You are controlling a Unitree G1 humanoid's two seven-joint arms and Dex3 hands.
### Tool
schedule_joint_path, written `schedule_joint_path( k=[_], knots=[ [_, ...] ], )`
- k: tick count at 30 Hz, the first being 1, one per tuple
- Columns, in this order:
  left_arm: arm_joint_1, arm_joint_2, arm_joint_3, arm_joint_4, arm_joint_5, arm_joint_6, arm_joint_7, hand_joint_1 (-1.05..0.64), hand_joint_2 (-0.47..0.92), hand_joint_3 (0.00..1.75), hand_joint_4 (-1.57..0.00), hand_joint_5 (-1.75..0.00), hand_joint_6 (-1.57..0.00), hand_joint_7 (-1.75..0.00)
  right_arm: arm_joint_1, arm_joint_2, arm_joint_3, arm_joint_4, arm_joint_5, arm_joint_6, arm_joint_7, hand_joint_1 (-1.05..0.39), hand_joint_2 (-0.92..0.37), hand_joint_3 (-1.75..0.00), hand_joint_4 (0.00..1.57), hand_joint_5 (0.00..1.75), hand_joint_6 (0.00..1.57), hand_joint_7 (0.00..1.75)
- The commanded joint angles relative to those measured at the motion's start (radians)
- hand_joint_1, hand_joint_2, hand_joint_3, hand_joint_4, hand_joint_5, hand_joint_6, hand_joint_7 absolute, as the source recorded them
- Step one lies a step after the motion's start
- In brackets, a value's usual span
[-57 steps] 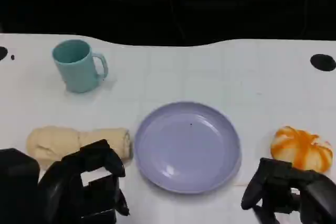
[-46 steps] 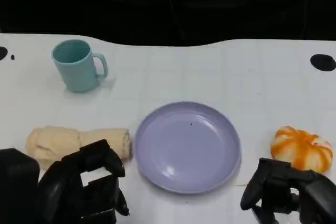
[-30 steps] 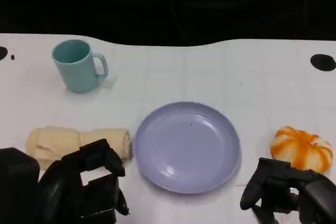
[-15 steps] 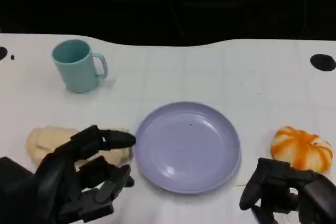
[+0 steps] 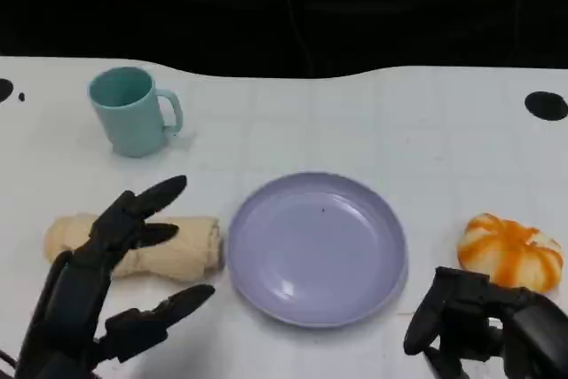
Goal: Grasp the towel on the left side of the plate with the left hand and place it into the plate.
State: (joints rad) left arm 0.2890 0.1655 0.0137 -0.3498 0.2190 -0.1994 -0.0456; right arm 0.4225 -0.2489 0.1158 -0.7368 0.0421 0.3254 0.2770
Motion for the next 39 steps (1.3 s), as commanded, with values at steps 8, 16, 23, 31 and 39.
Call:
schedule_joint_path(
  k=[8, 16, 23, 31, 39],
  knots=[
    [-0.078, 0.159, -0.037, -0.056, 0.484, 0.154, -0.041, -0.48, 0.89, 0.01, 0.0, -0.64, -0.13, -0.14, -0.013, -0.001, 0.009, -0.018, 0.001, 0.03, -0.012, -0.06, -0.59, -1.05, 0.72, 1.74, 0.65, 1.4],
    [-0.203, 0.24, -0.136, -0.041, 0.7, 0.297, -0.234, -0.5, 0.87, 0.0, -0.03, -0.6, -0.19, -0.1, 0.002, -0.002, 0.004, -0.028, 0.003, 0.023, -0.011, -0.05, -0.6, -1.05, 0.72, 1.74, 0.65, 1.4],
    [-0.344, 0.24, -0.218, 0.112, 0.784, 0.386, -0.292, -0.52, 0.85, 0.0, -0.2, -0.38, -0.28, -0.02, 0.009, -0.005, 0.0, -0.03, 0.001, 0.025, -0.011, -0.06, -0.6, -1.04, 0.72, 1.73, 0.65, 1.4],
    [-0.487, 0.27, -0.306, 0.347, 0.828, 0.374, -0.256, -0.53, 0.87, 0.0, -0.28, -0.28, -0.31, -0.01, 0.02, -0.008, -0.007, -0.034, 0.004, 0.02, -0.008, -0.05, -0.6, -1.04, 0.72, 1.74, 0.65, 1.4],
    [-0.559, 0.262, -0.34, 0.556, 0.769, 0.363, -0.208, -0.49, 0.89, 0.01, -0.34, -0.18, -0.32, 0.0, 0.036, -0.009, -0.014, -0.058, 0.008, 0.041, -0.009, -0.05, -0.6, -1.05, 0.71, 1.75, 0.65, 1.4]
  ],
)
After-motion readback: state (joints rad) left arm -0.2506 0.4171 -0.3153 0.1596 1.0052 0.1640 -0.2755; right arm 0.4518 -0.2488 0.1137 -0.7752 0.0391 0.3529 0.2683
